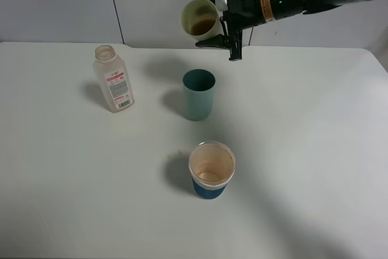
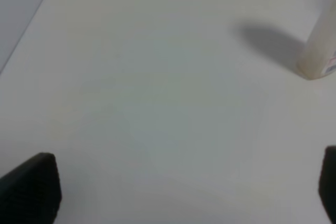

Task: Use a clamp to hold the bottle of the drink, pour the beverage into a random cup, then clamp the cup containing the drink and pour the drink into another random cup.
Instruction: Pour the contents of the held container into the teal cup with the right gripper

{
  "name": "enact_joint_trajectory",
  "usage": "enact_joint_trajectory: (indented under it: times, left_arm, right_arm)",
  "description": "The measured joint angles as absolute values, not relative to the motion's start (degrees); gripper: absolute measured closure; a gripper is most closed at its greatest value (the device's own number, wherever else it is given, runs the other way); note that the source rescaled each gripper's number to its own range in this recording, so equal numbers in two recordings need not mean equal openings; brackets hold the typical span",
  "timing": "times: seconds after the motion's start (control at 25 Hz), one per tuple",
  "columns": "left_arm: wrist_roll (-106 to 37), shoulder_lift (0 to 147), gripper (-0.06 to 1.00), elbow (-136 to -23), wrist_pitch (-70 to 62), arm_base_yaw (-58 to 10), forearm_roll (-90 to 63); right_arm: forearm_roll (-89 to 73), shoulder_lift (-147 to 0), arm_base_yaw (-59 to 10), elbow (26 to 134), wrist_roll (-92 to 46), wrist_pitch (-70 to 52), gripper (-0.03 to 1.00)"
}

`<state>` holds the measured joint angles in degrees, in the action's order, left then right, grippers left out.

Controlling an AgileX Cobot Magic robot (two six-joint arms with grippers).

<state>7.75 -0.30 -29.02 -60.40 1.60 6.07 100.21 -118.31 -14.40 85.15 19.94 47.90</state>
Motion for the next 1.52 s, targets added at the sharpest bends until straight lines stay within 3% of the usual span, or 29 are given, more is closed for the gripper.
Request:
enact_joint_trajectory:
  times: [0.96,1.52]
  left_arm:
    - [7.75,-0.30,-0.06,-29.02,-60.40,1.60,6.07]
    - [7.75,-0.30,-0.06,-29.02,-60.40,1.60,6.07]
  right_arm:
    - [100.37,-118.31,-14.40,85.15,-3.10,49.95,0.94]
    - [100.37,-118.31,-14.83,85.15,-6.77,49.50,0.94]
